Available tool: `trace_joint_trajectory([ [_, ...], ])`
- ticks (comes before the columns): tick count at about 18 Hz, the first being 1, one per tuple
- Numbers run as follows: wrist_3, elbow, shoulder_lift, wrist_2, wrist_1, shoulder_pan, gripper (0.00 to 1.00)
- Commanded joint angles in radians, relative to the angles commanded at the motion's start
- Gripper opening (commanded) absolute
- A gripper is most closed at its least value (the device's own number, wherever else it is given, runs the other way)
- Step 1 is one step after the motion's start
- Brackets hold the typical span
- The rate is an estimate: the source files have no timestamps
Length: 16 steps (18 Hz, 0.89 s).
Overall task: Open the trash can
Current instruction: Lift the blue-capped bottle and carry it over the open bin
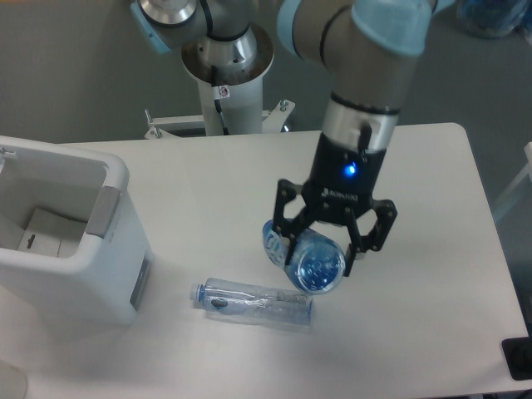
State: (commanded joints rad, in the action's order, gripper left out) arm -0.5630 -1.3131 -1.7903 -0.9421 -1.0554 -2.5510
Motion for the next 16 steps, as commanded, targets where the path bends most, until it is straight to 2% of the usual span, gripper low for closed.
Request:
trace_joint_trajectory([
  [7, 0.002, 0.0, 0.075, 0.14, 0.009, 0.057, 0.76],
  [16, -0.003, 0.0, 0.095, 0.296, 0.066, 0.135, 0.76],
])
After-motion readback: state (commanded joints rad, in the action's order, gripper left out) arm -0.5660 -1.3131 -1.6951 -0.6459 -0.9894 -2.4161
